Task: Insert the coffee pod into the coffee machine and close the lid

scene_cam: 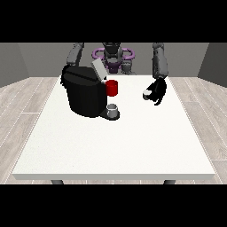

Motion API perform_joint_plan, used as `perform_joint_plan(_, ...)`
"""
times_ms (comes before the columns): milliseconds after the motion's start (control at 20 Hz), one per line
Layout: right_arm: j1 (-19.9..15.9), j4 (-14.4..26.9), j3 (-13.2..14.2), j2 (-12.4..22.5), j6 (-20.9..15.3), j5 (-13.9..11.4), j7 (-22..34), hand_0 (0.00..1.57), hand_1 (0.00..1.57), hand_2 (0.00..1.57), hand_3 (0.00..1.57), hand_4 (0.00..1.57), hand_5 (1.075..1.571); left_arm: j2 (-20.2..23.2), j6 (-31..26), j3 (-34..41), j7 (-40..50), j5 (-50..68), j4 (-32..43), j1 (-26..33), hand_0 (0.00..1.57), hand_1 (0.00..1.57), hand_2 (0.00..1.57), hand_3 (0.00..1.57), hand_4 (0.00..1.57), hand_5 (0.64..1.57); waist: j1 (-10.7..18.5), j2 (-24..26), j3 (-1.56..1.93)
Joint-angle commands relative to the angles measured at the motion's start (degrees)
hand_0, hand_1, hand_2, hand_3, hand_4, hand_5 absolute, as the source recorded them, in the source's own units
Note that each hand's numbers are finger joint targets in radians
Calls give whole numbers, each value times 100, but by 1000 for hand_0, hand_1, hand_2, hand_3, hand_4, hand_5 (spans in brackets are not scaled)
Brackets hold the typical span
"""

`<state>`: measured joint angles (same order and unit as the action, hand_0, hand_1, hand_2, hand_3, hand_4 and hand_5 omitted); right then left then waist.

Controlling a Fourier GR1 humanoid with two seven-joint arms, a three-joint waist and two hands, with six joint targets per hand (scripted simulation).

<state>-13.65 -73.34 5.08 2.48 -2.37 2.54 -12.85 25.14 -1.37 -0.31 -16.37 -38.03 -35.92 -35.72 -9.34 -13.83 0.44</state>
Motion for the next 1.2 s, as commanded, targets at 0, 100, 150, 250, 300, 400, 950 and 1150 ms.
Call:
perform_joint_plan(0,109,62,13,5,71,52,-92,0,0,0,0,341,1571,-223,-76,71,-405,128,81,-76,1529,1529,1514,1409,714,1571,-31,16,-46)
perform_joint_plan(100,44,168,116,-89,-97,107,-137,0,0,0,0,314,1571,-158,-76,115,-728,147,87,-21,1479,1479,1467,1382,702,1571,141,74,-46)
perform_joint_plan(150,209,260,71,-15,55,65,-356,0,0,0,0,290,1571,-207,97,91,-746,52,103,13,1367,1367,1422,1365,678,1571,107,111,-45)
perform_joint_plan(250,-95,103,99,151,72,131,242,0,0,0,0,280,1571,-165,-75,209,-626,112,240,-202,1208,1208,1317,1330,680,1571,68,210,-46)
perform_joint_plan(300,164,305,-33,-116,-59,-22,-342,0,0,0,0,284,1571,-387,70,177,-435,65,215,-214,1373,1373,1383,1326,656,1571,47,198,-44)
perform_joint_plan(400,168,595,257,234,231,206,-152,0,0,0,0,259,1571,-413,-393,141,-412,178,46,-109,1443,1443,1421,1310,612,1571,254,574,-43)
perform_joint_plan(950,104,699,56,216,190,49,64,0,0,0,0,298,1571,-533,-993,331,-11,387,-250,-594,1364,1364,1385,1326,563,1571,233,1034,-44)
perform_joint_plan(1150,334,901,143,191,81,42,-171,0,0,0,0,309,1571,-1027,-1009,189,576,350,-564,-423,1364,1364,1385,1326,563,1571,360,1301,-43)
